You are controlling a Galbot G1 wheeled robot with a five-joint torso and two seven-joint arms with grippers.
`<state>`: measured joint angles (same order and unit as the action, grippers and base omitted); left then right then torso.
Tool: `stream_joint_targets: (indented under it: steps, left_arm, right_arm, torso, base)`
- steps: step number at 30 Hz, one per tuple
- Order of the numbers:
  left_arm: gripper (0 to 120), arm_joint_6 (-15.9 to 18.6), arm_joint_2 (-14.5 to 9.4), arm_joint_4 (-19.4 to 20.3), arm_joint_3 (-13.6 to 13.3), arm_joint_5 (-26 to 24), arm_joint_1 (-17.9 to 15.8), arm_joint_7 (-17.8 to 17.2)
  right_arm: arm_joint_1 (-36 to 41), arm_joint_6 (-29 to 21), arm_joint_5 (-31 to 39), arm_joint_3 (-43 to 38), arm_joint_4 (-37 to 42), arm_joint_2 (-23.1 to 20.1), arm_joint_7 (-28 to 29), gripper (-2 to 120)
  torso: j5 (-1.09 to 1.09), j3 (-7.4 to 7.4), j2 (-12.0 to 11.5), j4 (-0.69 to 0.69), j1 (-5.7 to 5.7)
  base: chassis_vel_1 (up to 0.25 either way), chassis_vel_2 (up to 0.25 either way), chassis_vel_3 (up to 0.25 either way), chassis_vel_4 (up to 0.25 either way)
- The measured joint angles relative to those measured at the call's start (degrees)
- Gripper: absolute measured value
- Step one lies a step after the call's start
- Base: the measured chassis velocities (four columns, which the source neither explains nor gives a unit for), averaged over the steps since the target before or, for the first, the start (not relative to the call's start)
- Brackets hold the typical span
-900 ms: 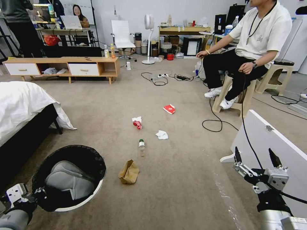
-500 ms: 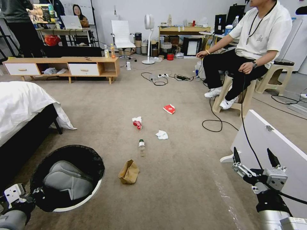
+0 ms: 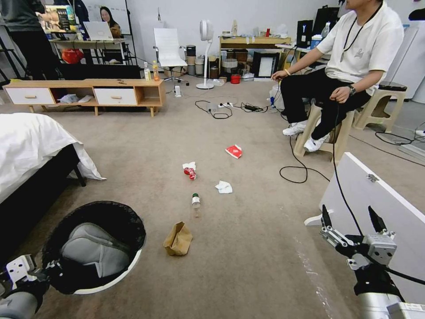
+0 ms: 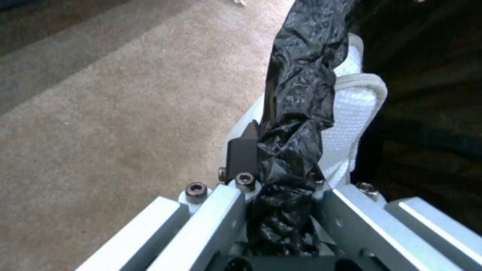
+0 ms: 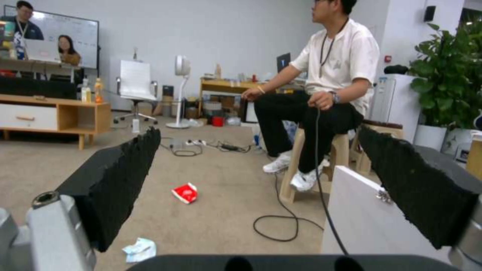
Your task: Pick up the trash bin and place the garbage on the floor into it.
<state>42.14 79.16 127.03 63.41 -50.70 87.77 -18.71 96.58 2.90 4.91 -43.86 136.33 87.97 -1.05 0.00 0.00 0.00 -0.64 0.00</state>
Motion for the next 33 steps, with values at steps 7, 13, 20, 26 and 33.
stream_joint_targets:
  steps: [7,13,20,26,33]
  left_arm:
    - [1,0.0,0.1,0.1,0.0,0.0,0.1,0.0]
    - [1,0.0,0.3,0.1,0.0,0.0,0.1,0.0]
    - [1,0.0,0.4,0.1,0.1,0.0,0.1,0.3]
    - [1,0.0,0.6,0.1,0.1,0.0,0.1,0.5]
    - [1,0.0,0.6,0.1,0.1,-0.1,0.0,0.7]
  right_arm:
    - [0.0,0.3,-0.1,0.0,0.0,0.1,-0.1,100]
    - [0.0,0.3,-0.1,0.1,-0.1,0.0,-0.1,100]
    - [-0.2,2.4,-0.1,0.1,-0.7,0.0,-0.7,100]
    - [-0.2,2.6,0.0,0.1,-0.8,0.0,-0.9,100]
    - [-0.2,2.7,0.1,0.1,-0.9,-0.1,-1.0,100]
  torso:
    - [0.01,0.0,0.0,0.0,0.0]
    - [0.0,0.01,0.0,0.0,0.0]
    - [0.0,0.01,0.0,0.0,0.01]
    - [0.0,0.0,0.0,0.0,0.0]
    - [0.0,0.0,0.0,0.0,0.0]
  base:
    - [-0.13,0.117,0.131,-0.137]
    - [-0.131,0.139,0.125,-0.143]
    - [-0.058,0.067,0.064,-0.061]
    - [0.0,0.0,0.0,0.0]
    - [0.0,0.0,0.0,0.0]
